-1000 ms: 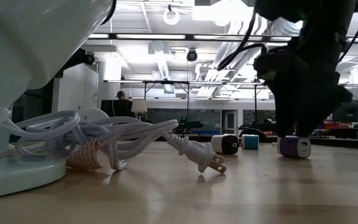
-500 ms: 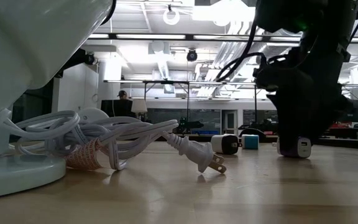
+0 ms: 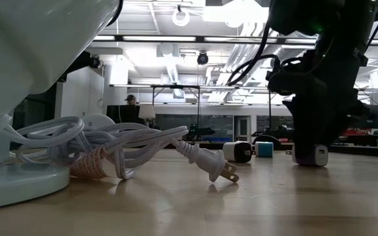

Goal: Pick & Place Office items
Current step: Put the violet charger adapter into the blue basket, then put the blue charger adapter into the blue basket

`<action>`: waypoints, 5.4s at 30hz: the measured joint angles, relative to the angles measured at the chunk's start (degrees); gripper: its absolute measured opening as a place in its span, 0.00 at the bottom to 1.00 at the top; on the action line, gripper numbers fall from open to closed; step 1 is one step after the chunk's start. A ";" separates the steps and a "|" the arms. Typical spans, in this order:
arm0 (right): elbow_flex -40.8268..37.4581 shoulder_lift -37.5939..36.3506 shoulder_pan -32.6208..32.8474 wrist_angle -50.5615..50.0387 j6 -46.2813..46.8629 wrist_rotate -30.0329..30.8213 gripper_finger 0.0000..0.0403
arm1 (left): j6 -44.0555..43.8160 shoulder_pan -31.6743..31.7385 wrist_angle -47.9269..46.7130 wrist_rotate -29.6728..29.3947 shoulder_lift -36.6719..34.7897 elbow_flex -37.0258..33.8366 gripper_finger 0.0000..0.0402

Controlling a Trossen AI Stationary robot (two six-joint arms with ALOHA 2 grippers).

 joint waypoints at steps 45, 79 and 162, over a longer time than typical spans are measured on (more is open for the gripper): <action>0.04 -14.88 8.99 -3.96 -10.71 13.84 0.32 | -0.01 0.00 -0.01 0.00 0.02 0.01 0.30; 8.05 -15.28 37.40 -18.69 27.49 4.99 0.31 | 0.01 -0.01 0.00 0.00 0.00 0.02 0.30; 7.96 -10.28 39.27 -18.10 33.70 4.53 0.45 | -0.01 0.01 0.00 0.00 0.00 0.00 0.30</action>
